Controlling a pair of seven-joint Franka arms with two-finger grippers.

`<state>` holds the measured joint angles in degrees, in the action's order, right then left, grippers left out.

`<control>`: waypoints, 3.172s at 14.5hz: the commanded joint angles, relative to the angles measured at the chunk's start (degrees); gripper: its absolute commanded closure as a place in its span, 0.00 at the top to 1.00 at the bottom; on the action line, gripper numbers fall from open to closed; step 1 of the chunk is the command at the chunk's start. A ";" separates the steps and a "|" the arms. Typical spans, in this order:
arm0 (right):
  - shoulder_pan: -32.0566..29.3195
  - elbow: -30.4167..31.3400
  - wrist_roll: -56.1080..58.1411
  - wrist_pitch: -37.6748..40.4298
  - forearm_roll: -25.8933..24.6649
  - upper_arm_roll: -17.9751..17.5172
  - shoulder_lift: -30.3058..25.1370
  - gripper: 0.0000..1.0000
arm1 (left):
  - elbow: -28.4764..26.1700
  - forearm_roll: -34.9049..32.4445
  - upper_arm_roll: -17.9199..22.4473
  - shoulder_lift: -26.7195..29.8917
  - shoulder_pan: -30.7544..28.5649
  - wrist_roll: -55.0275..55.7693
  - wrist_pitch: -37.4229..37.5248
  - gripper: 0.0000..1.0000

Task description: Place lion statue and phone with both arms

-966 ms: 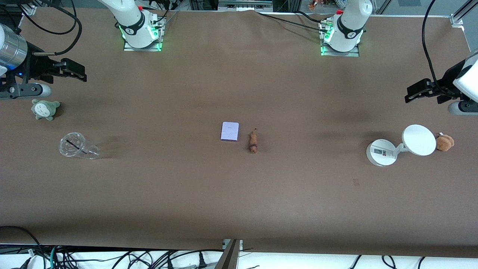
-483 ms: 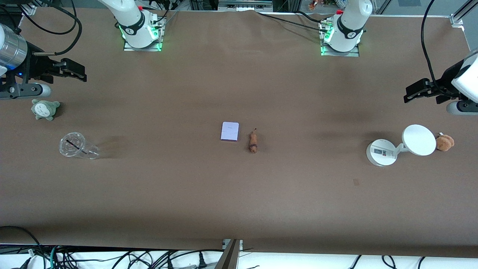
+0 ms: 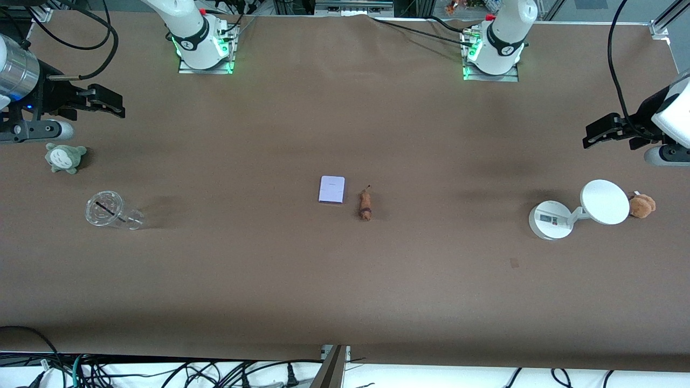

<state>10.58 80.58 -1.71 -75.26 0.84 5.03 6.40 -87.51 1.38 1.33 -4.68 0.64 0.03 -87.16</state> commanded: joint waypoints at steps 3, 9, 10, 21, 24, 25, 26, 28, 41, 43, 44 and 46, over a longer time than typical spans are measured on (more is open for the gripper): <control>-0.12 -0.95 0.57 0.29 -0.58 -0.19 0.28 1.00 | 1.64 -0.86 -0.10 -0.50 0.15 -0.56 0.86 1.00; -0.04 -0.95 0.57 0.29 -0.49 -0.19 0.28 1.00 | 1.64 -0.86 -0.19 -0.50 0.24 -0.56 0.86 1.00; -0.04 -0.95 0.57 0.29 -0.49 -0.19 0.28 1.00 | 1.64 -0.86 -0.27 -0.50 0.24 -0.56 0.77 1.00; 0.14 -0.95 0.66 0.03 -0.75 -0.20 0.45 1.00 | 3.48 -1.03 -0.98 -0.94 0.32 -0.56 0.77 1.00; -0.04 -0.95 0.66 -0.41 -0.75 -0.02 0.89 1.00 | 3.48 -1.03 -0.89 -0.94 0.32 -0.56 0.68 1.00; -0.04 -0.95 0.57 -0.41 -0.75 -0.02 1.07 1.00 | 3.48 -0.94 -0.98 -0.94 0.32 -0.56 0.68 1.00; -0.04 -0.95 0.48 -0.41 -0.93 -0.02 1.42 1.00 | 3.48 -0.94 -0.98 -0.94 0.32 -0.56 0.68 1.00; 0.05 -0.95 0.13 -0.41 -0.93 -0.02 1.95 1.00 | 3.48 -0.94 -0.98 -0.94 0.32 -0.56 0.59 1.00; 5.93 -0.25 -6.17 -15.51 -1.02 -0.28 17.31 1.00 | 4.36 -0.86 -1.07 -1.82 1.20 -0.56 0.33 1.00; 8.04 -0.25 -8.30 -19.81 -1.02 -0.28 20.57 1.00 | 4.36 -0.77 -1.07 -2.78 1.12 -0.48 0.07 1.00; 8.48 -0.25 -8.48 -21.84 -1.02 -0.28 22.06 1.00 | 4.36 -0.77 -0.98 -3.14 1.11 -0.56 -1.59 1.00; 8.66 -0.25 -8.48 -25.27 -0.93 -0.28 25.05 1.00 | 4.36 -0.42 -1.07 -4.54 1.20 -0.56 -5.45 1.00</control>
<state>19.41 80.95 -9.57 -98.00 0.07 4.56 29.07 -85.19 1.38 0.14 -6.69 1.59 0.04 -90.17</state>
